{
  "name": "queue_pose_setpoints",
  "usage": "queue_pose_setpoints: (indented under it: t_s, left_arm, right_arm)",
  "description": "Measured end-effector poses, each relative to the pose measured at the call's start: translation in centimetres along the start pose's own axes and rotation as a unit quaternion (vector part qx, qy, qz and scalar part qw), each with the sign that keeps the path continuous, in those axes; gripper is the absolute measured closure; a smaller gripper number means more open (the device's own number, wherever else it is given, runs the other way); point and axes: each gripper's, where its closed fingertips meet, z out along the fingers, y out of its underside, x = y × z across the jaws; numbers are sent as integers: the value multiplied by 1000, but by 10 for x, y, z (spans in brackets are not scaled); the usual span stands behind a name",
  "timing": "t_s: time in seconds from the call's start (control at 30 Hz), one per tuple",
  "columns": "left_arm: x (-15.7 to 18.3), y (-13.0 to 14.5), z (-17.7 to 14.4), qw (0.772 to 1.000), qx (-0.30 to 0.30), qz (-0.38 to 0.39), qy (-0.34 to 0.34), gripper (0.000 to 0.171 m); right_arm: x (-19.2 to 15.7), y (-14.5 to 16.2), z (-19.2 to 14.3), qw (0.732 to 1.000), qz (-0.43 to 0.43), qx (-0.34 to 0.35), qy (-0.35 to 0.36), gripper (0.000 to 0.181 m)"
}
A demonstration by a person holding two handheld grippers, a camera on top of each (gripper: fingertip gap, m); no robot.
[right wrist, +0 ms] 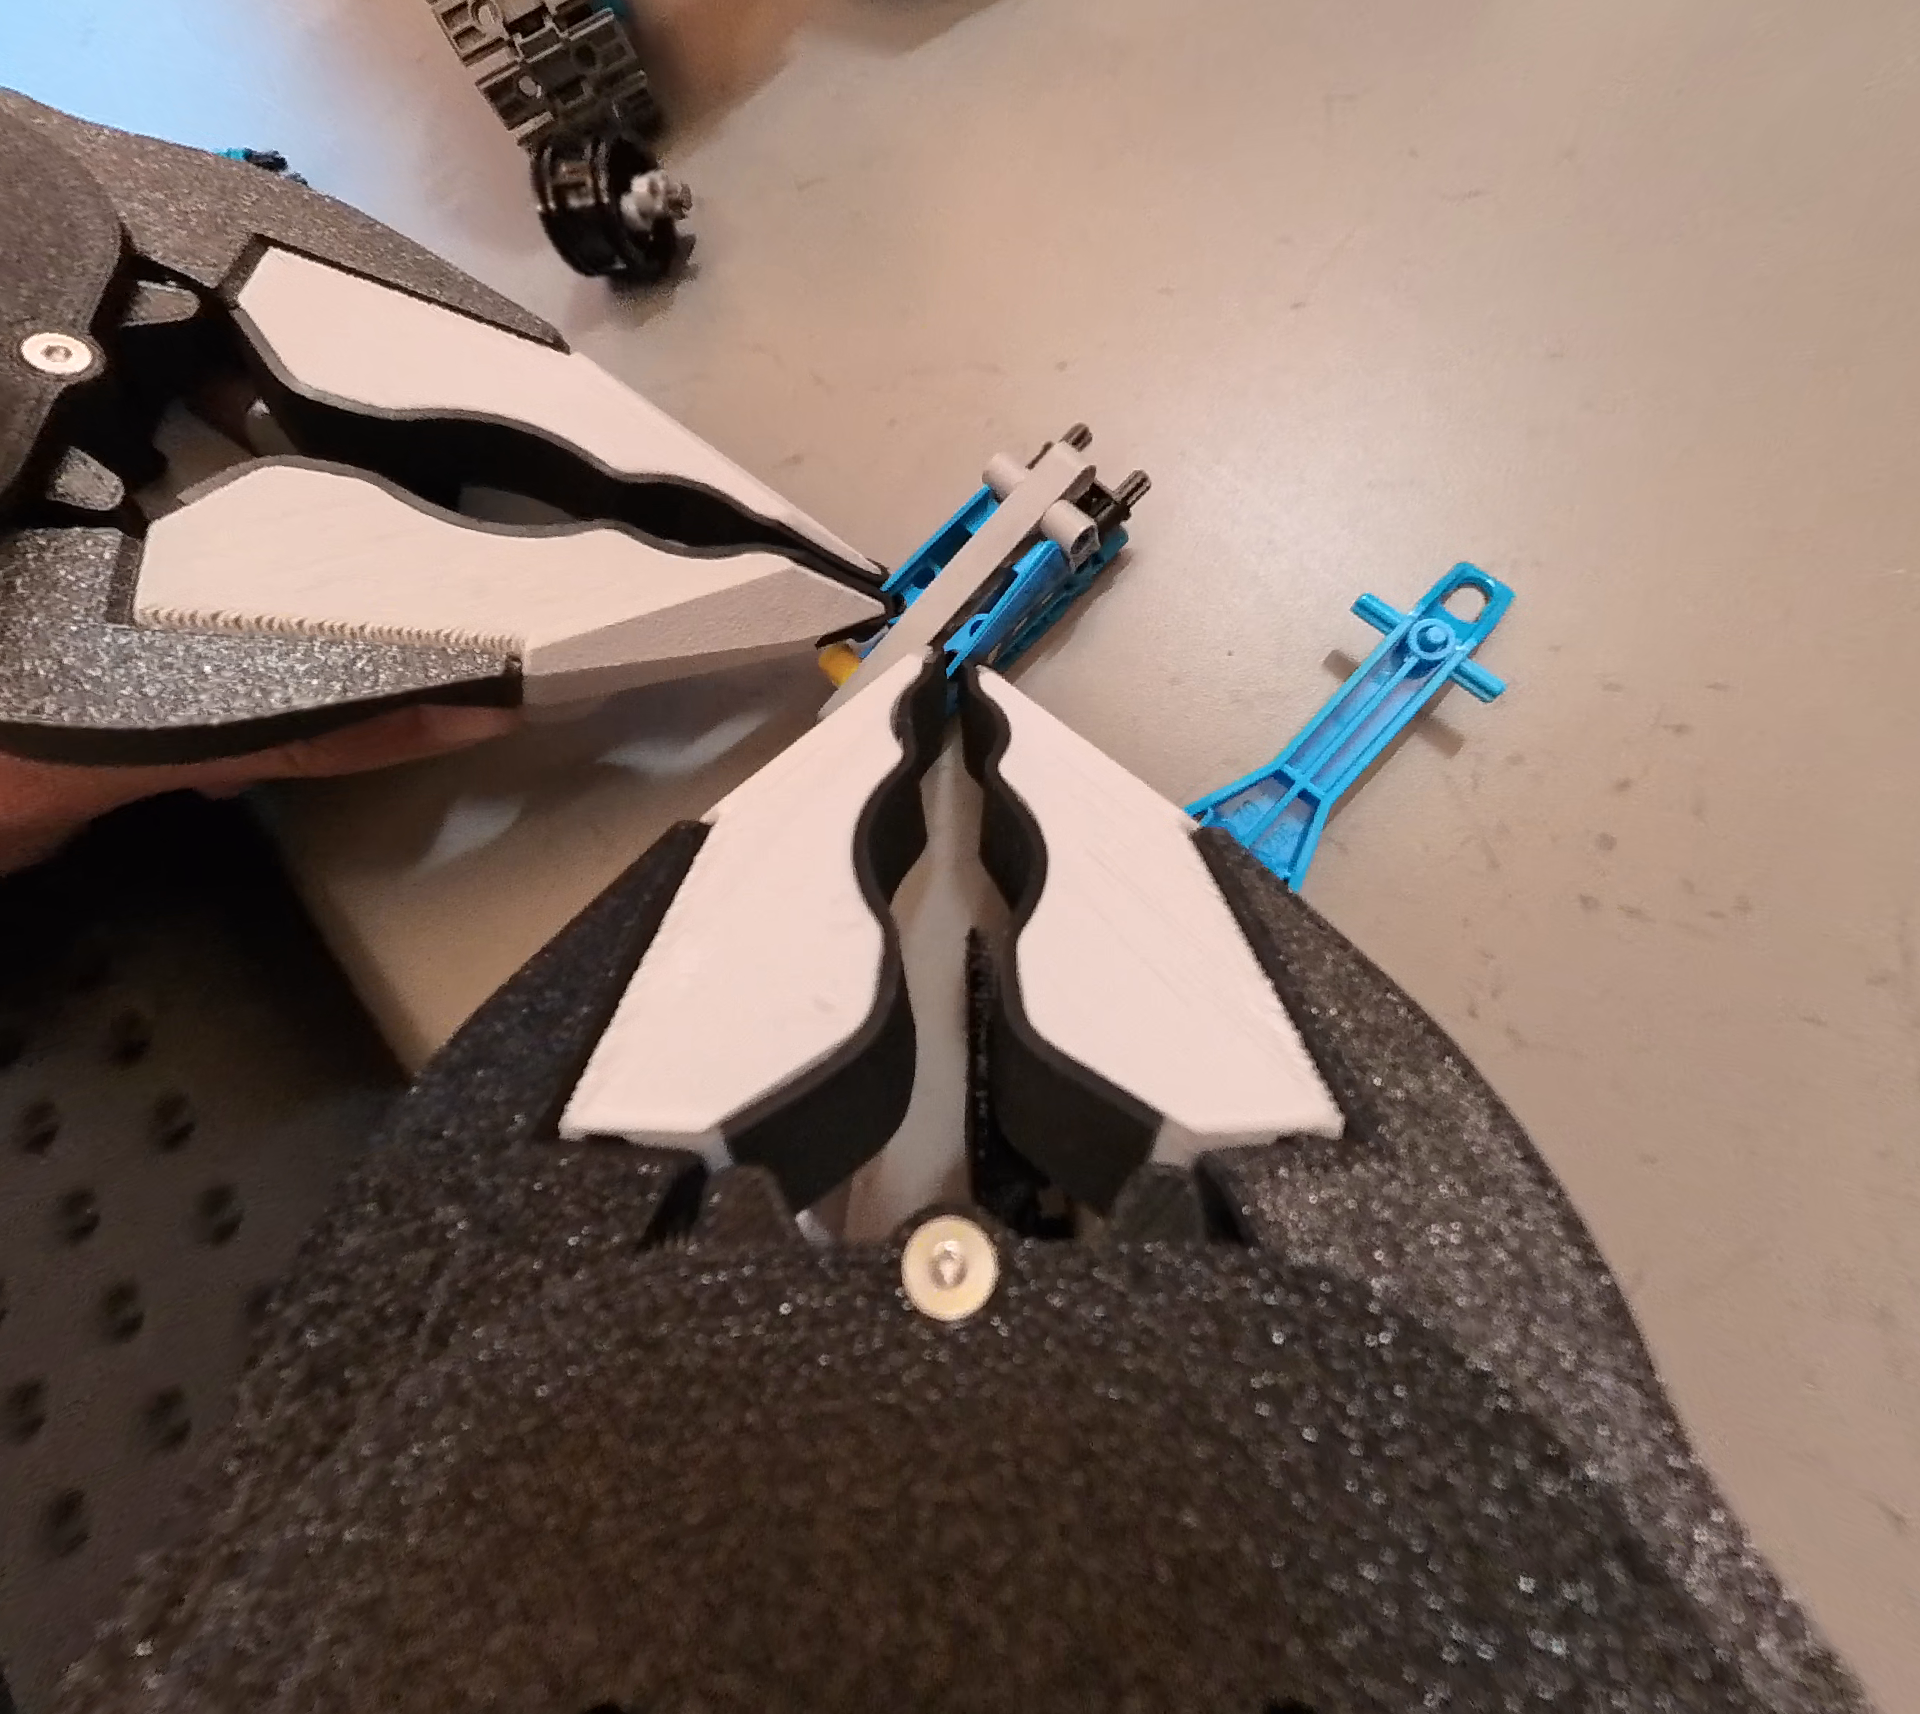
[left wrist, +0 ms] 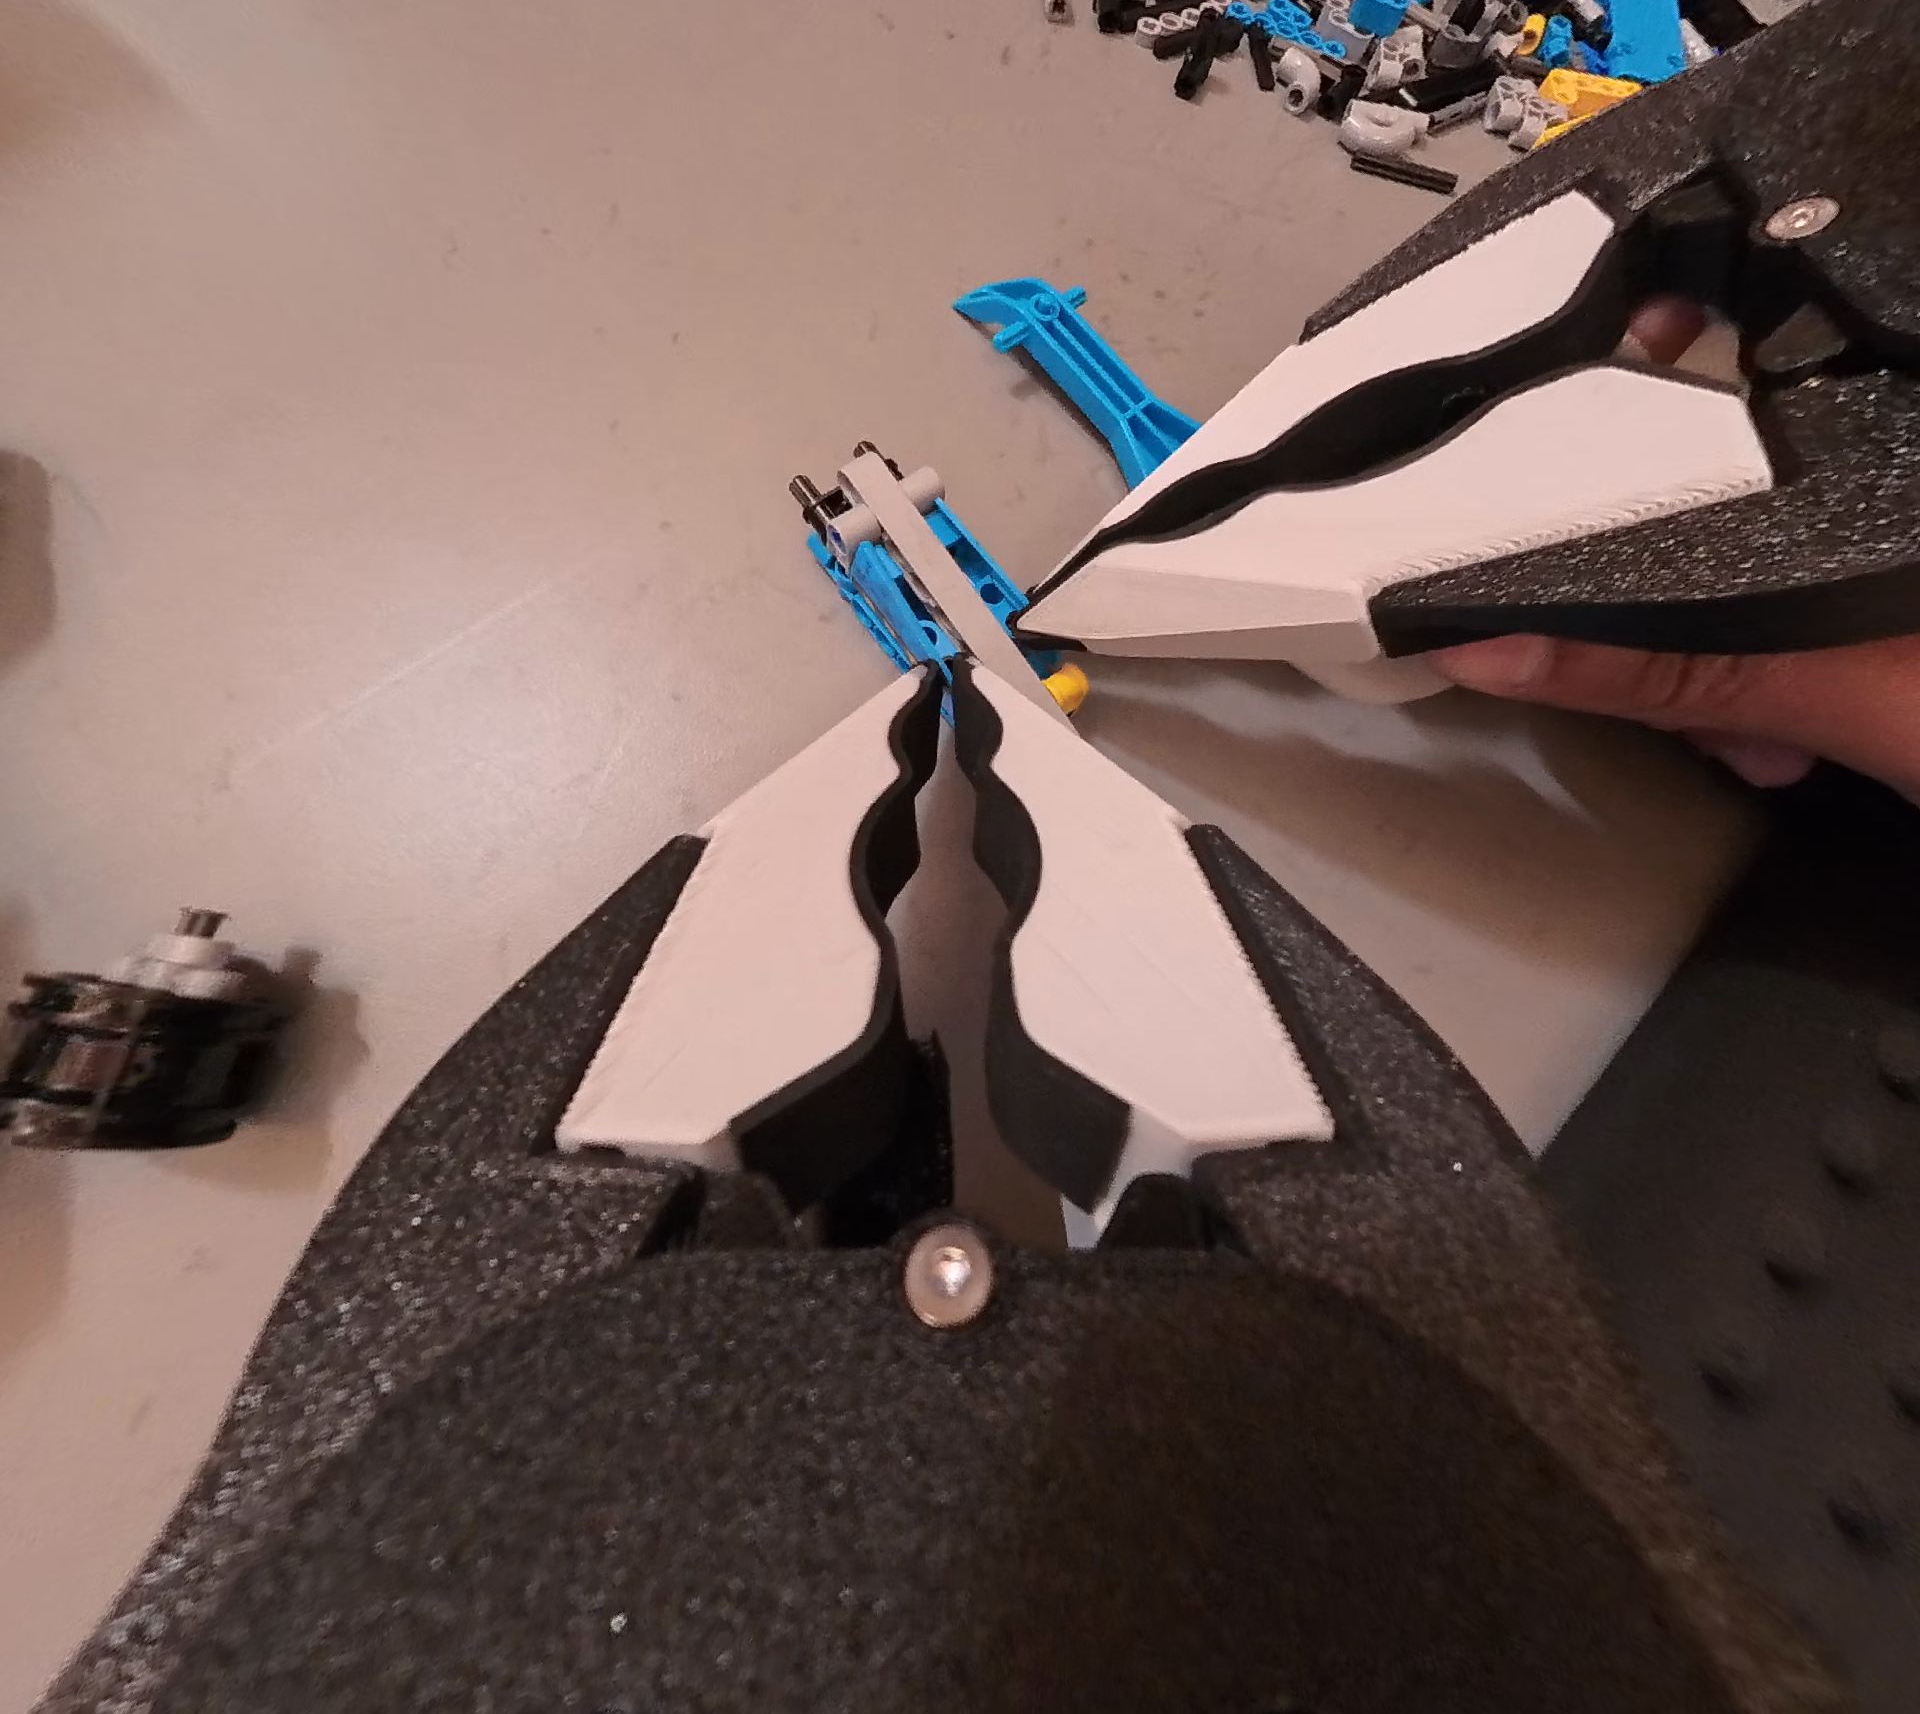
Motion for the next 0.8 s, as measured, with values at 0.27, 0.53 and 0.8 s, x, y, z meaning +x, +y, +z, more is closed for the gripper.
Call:
queue_pose_setpoints:
  t_s: [0.27,0.53,0.8]
  left_arm:
    - [5,0,-1,1000,1,9,13,171]
    - [3,-6,-6,999,22,31,-13,155]
    - [18,-9,-6,997,32,65,9,150]
  right_arm:
    - [5,-10,-14,998,4,51,-40,173]
    - [35,-1,-31,998,22,50,-29,172]
    - [38,7,-25,1000,-3,24,-17,173]
